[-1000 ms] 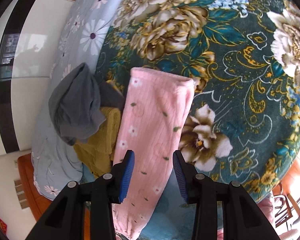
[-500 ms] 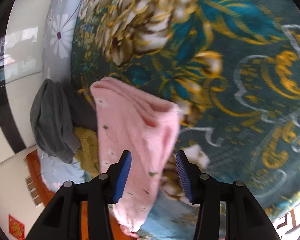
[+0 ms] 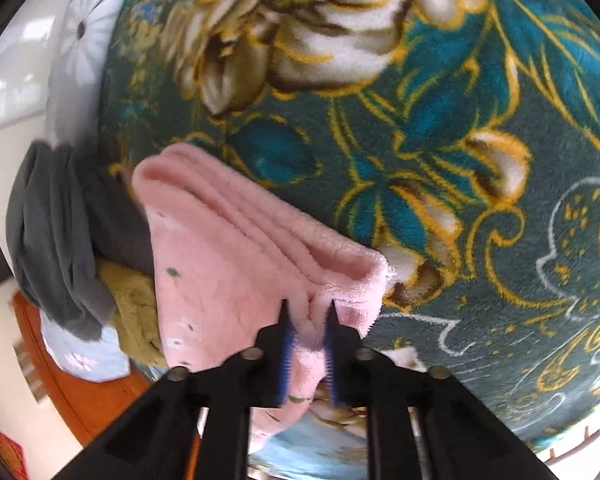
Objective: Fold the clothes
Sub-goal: 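Grasp the stacked leg hems with the right gripper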
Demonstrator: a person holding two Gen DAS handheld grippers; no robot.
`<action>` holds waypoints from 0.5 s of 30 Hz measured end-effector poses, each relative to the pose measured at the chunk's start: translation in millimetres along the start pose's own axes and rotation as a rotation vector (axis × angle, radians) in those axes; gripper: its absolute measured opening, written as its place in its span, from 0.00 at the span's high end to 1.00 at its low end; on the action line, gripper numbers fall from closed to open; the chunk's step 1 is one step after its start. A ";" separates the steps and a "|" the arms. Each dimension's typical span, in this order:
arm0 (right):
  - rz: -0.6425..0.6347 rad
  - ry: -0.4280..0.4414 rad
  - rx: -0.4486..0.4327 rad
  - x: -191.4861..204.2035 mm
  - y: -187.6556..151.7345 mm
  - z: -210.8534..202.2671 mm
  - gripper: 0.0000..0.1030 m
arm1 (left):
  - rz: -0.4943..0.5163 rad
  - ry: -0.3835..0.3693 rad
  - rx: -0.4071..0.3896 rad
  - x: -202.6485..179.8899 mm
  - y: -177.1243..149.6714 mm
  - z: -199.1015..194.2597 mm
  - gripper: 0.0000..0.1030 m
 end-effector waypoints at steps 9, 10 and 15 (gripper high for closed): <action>-0.066 0.044 -0.077 -15.3 2.4 -23.9 0.90 | 0.046 0.009 0.022 -10.5 -2.5 7.8 0.61; -0.051 0.039 -0.068 -21.0 2.5 -18.5 0.90 | 0.044 0.013 0.022 -8.8 -2.8 7.4 0.61; -0.113 -0.055 -0.107 -20.9 5.5 -15.9 0.76 | 0.009 0.027 -0.002 8.2 4.0 -2.3 0.61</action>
Point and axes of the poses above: each gripper's, at about its wrist camera, not at the fingertips, and z roughly the way its jaws point, x to its left, y to its top, the point moved 9 cm from there along z, roughly the way its jaws point, and after that the axes turned 6 degrees about -y, right-handed, at the moved point
